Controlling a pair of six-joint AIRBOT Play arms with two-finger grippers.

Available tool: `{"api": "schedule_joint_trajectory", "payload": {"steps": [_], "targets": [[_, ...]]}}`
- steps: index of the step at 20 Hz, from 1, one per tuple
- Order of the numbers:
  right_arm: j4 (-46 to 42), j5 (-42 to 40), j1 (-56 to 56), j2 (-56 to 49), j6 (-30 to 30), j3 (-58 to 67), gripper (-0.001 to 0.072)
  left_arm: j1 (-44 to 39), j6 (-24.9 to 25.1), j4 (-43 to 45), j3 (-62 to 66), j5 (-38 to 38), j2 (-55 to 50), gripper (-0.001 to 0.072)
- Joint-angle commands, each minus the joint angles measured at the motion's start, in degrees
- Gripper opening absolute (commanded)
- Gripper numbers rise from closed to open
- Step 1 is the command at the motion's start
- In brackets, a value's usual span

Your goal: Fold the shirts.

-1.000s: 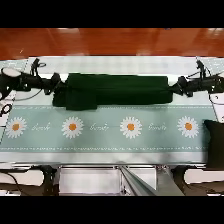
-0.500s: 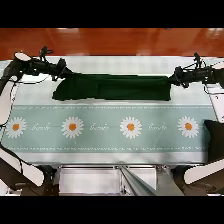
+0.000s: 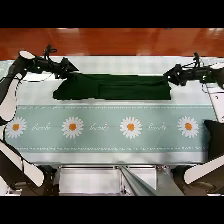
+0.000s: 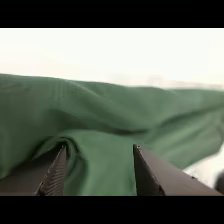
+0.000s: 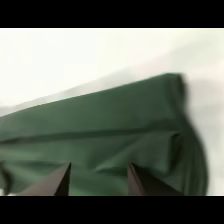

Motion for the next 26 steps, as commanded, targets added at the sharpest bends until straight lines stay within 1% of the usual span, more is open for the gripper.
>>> {"api": "schedule_joint_trajectory", "payload": {"steps": [1, 3, 5, 6, 8, 9, 11, 12, 13, 15, 18, 24, 25, 26], "targets": [[1.5, 10.6, -4.9, 2.3, 0.8, 5.2, 0.0413, 3.1, -2.3, 2.2, 6.7, -9.1, 1.0, 0.0499], [-0.2, 14.2, -10.1, 6.9, 0.8, 5.7, 0.0413, 5.9, -4.1, 6.4, 7.4, -10.3, 5.5, 0.0499], [-9.4, 15.0, -14.1, 11.8, 0.8, 4.1, 0.0413, 7.3, -3.7, 12.5, 5.5, -9.9, 11.3, 0.0499], [-13.0, 13.8, -15.2, 14.0, 0.8, 1.3, 0.0413, 7.2, -2.4, 15.0, 2.8, -8.7, 14.5, 0.0499], [-15.0, 8.8, -16.1, 16.9, 0.6, -8.2, 0.0414, 6.2, -1.6, 15.0, -8.3, -1.3, 22.3, 0.0499], [-14.0, 6.0, -15.9, 17.2, 0.2, -13.5, 0.0417, 5.1, -0.2, 14.5, -14.7, 3.0, 26.2, 0.0499], [-7.0, 1.8, -14.9, 15.5, -2.6, -21.1, 0.0419, 2.6, 1.3, 14.3, -27.0, 11.2, 33.5, 0.0499], [-3.3, 1.0, -14.1, 13.8, -4.3, -22.6, 0.0419, 1.4, 1.3, 14.3, -31.9, 13.9, 36.3, 0.0499], [-1.0, 0.9, -12.8, 11.6, -4.7, -22.6, 0.0419, 0.4, 1.8, 14.3, -35.1, 14.9, 38.1, 0.0499], [2.5, 0.8, -10.1, 7.2, -4.7, -21.1, 0.0419, -1.3, 2.1, 14.3, -38.7, 14.6, 39.5, 0.0499], [5.3, 0.3, -6.0, 2.1, -3.7, -17.2, 0.0418, -2.9, 2.1, 14.3, -39.1, 14.6, 39.3, 0.0499], [3.3, -0.9, 0.7, -4.2, 2.6, -7.1, 0.0417, -3.4, 2.1, 13.2, -39.1, 14.6, 39.3, 0.0499], [2.9, -1.7, 1.7, -4.4, 3.3, -5.8, 0.0393, -3.4, 2.1, 13.2, -39.1, 14.6, 39.3, 0.0499], [2.7, -2.3, 2.7, -4.4, 3.3, -4.9, 0.0302, -3.4, 2.1, 13.2, -39.1, 14.6, 39.2, 0.0499]]}}
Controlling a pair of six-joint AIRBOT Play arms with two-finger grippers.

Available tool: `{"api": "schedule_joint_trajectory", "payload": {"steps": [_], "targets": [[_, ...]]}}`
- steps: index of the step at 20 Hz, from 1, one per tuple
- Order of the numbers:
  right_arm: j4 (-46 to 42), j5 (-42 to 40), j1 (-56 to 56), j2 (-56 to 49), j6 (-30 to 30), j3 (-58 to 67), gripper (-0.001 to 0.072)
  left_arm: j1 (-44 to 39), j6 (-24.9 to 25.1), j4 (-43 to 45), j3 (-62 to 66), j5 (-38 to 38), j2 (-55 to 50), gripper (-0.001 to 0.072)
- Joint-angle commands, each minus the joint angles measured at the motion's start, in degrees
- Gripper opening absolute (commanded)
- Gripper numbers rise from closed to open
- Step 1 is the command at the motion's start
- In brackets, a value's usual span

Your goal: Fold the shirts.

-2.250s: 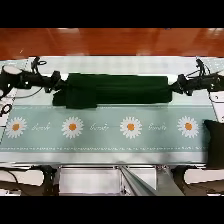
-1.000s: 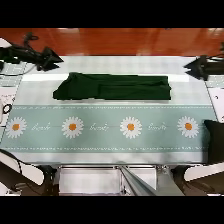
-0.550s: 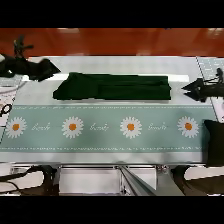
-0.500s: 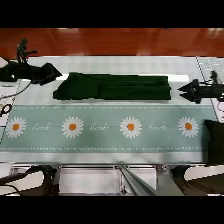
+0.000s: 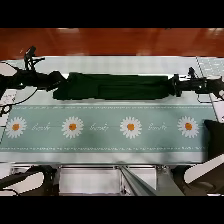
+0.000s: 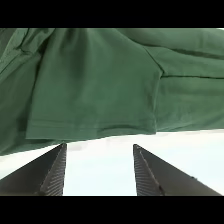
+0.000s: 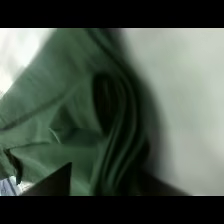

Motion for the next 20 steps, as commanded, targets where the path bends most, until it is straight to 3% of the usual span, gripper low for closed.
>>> {"api": "schedule_joint_trajectory", "payload": {"steps": [1, 2, 5, 6, 7, 8, 11, 17, 20], "targets": [[-0.9, -2.1, 3.6, -1.6, 2.2, 4.5, 0.0135, -0.2, 0.0, -0.4, -0.2, 0.3, 0.1, 0.0499], [-1.0, -1.7, 4.2, -1.5, 1.3, 5.6, 0.0022, -0.2, 0.0, -0.4, -0.2, 0.3, 0.1, 0.0499], [-4.0, -0.1, 4.0, 1.2, 1.0, 7.2, 0.0022, -0.2, 0.0, -0.4, -0.2, 0.2, 0.1, 0.0495], [-6.7, 0.5, 3.8, 3.1, 1.2, 7.2, 0.0022, -0.2, 0.1, -0.4, -0.2, 0.2, 0.1, 0.0415], [-9.9, 1.7, 3.3, 5.6, 1.2, 7.2, 0.0022, -0.2, 1.5, -0.9, -0.2, 0.2, 0.1, 0.0087], [-12.9, 2.9, 3.1, 8.2, 1.5, 7.2, 0.0021, -0.4, 4.3, -2.9, -0.2, 0.6, 0.0, 0.0018], [-19.1, 5.3, 2.8, 17.8, 1.7, 5.7, 0.0021, -3.5, 7.8, -10.8, -0.1, 4.0, -0.7, 0.0018], [-19.8, 8.7, 2.3, 38.5, 1.5, -2.8, 0.0021, -21.5, 6.8, -11.2, 13.6, 6.7, -12.7, 0.0017], [-19.8, 9.9, 2.3, 47.6, 3.0, -7.1, 0.0022, -31.0, -0.9, -7.5, 26.9, 3.8, -23.1, 0.0016]]}}
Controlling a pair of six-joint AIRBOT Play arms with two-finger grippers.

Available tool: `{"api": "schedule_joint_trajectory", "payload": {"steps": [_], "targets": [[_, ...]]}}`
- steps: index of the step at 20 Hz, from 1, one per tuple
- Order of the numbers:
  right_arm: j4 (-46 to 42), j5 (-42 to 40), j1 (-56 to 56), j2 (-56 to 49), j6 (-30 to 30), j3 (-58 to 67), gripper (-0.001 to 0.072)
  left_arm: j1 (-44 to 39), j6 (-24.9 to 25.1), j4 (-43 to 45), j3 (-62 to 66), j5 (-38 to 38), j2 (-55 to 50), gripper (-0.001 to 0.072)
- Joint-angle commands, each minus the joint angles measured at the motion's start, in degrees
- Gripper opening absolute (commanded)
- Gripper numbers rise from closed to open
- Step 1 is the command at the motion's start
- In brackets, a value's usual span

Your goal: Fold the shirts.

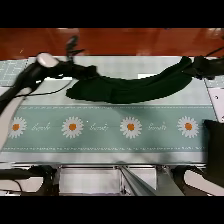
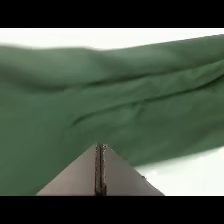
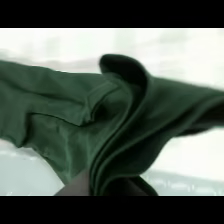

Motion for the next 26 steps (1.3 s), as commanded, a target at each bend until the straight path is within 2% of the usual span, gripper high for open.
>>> {"api": "schedule_joint_trajectory", "payload": {"steps": [1, 3, 6, 10, 13, 15, 19, 26], "targets": [[-0.6, 1.9, 0.0, 11.4, 1.7, -5.1, 0.0021, -11.2, -8.6, 5.3, 14.9, -4.2, -11.7, 0.0016], [-0.6, 2.8, 0.0, 16.0, 2.6, -7.1, 0.0022, -16.9, -13.0, 10.3, 24.3, -9.6, -18.8, 0.0016], [-0.6, 3.2, 0.0, 20.7, 3.7, -9.0, 0.0022, -23.8, -16.2, 10.1, 31.6, -13.3, -25.8, 0.0016], [-0.4, 4.0, 0.1, 22.9, 4.1, -10.0, 0.0022, -31.2, -15.8, 4.3, 33.1, -14.2, -30.1, 0.0017], [-0.4, 4.1, 0.1, 22.9, 4.3, -10.0, 0.0022, -31.7, -14.6, 4.2, 33.1, -15.2, -29.6, 0.0017], [-0.6, 3.9, 1.0, 22.8, 4.2, -10.0, 0.0022, -27.8, -14.6, 4.2, 33.1, -16.9, -28.1, 0.0017], [1.7, -1.8, 9.0, 19.8, 5.1, -10.0, 0.0022, -12.4, -11.9, 4.2, 30.8, -24.2, -19.9, 0.0017], [7.2, -17.7, 30.6, 0.4, 4.9, -6.1, 0.0022, 16.5, -3.1, 4.1, -0.2, -19.3, 13.5, 0.0018]]}}
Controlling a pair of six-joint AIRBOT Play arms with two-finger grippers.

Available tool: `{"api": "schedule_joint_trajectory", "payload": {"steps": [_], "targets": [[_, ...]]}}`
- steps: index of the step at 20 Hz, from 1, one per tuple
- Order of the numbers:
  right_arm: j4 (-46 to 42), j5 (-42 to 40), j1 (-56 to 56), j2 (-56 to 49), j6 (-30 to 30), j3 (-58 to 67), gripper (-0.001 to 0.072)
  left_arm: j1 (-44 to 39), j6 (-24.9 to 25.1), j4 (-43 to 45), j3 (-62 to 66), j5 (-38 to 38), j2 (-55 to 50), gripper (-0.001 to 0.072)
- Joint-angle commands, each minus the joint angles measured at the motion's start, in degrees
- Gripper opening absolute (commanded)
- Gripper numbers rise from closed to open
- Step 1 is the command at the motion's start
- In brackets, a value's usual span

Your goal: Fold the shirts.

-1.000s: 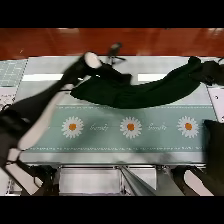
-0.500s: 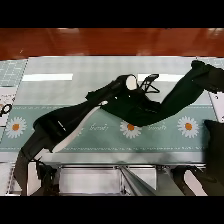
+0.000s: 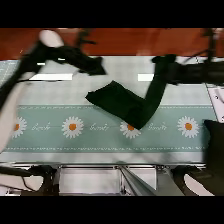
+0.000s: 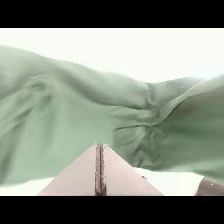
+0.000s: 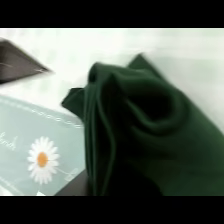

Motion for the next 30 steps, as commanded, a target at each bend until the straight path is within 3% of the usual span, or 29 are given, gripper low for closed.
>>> {"api": "schedule_joint_trajectory", "payload": {"steps": [1, 6, 13, 14, 15, 16, 17, 20, 23, 27, 28, 30], "targets": [[2.7, -8.1, 9.7, -11.4, -0.2, 3.7, 0.0022, 13.8, 4.2, -0.1, -15.4, 2.7, 16.5, 0.0017], [5.2, -11.1, 15.5, -27.8, -0.2, 12.6, 0.0022, 23.8, 6.9, -0.1, -27.7, 2.7, 28.1, 0.0017], [10.6, -15.0, 18.6, -39.3, -0.2, 18.0, 0.0023, 22.8, 7.1, -0.3, -35.2, 6.0, 29.4, 0.0017], [11.2, -15.1, 18.7, -39.8, -0.8, 18.0, 0.0113, 22.2, 7.1, -0.3, -36.0, 6.6, 29.4, 0.0017], [11.5, -14.8, 18.6, -39.9, -0.9, 18.0, 0.0367, 21.6, 7.1, -0.3, -36.7, 7.5, 29.4, 0.0017], [11.7, -14.0, 18.4, -39.7, -1.0, 18.0, 0.0411, 21.2, 7.1, -0.3, -37.3, 8.3, 29.4, 0.0017], [11.6, -12.4, 17.5, -39.1, -1.0, 18.1, 0.0411, 21.1, 7.1, -0.3, -37.7, 9.0, 29.2, 0.0018], [10.9, 0.6, 11.0, -34.6, -0.9, 18.1, 0.0407, 21.8, 7.1, -0.3, -37.7, 11.5, 29.1, 0.0018], [5.7, 12.5, 0.0, -23.6, -0.3, 17.4, 0.0407, 25.6, 7.1, -0.3, -37.8, 12.2, 29.2, 0.0018], [-24.0, 13.1, -12.0, 0.3, 7.8, 2.3, 0.0407, 29.8, 7.6, -2.1, -37.8, 12.2, 30.3, 0.0018], [-27.1, 12.2, -14.8, 5.6, 9.1, -4.8, 0.0408, 29.7, 8.9, -2.7, -37.8, 12.2, 30.3, 0.0018], [-23.0, 7.2, -20.7, 13.8, 9.4, -21.8, 0.0417, 28.3, 9.1, -2.9, -38.0, 12.2, 30.3, 0.0018]]}}
